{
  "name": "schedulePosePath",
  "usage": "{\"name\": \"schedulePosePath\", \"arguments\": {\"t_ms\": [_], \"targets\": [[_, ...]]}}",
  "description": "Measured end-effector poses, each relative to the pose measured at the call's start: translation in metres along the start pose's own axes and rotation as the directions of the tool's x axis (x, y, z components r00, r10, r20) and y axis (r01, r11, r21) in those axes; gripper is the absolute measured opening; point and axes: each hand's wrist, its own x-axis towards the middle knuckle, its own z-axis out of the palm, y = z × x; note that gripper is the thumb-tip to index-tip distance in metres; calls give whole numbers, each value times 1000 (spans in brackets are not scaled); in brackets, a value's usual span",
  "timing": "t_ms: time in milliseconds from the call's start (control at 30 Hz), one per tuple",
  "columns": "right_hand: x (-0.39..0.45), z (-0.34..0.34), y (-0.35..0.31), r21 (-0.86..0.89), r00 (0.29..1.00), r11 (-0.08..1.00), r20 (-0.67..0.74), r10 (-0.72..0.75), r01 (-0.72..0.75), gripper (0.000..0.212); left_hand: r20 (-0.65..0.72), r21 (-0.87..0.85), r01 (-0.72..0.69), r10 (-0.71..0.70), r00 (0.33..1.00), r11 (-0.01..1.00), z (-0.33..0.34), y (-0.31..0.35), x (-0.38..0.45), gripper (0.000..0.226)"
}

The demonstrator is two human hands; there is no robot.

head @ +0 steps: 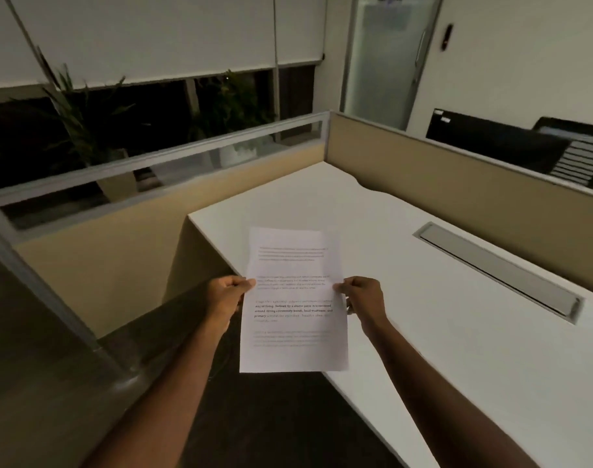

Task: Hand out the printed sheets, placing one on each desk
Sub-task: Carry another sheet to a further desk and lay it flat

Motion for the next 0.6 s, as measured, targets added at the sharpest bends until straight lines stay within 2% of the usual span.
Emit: {"name": "schedulePosePath", "arguments": {"t_ms": [300,467,600], "targets": [[79,-64,20,54,955,998,-293,57,-43,14,307,67,-54,31,951,996,129,27,111,10],[96,-94,36,43,921,995,-376,101,-92,15,401,113,-82,30,916,990,186,38,138,10],[110,-116,48,76,864,989,-481,150,-129,12,488,165,-119,24,872,979,238,45,161,12]]}}
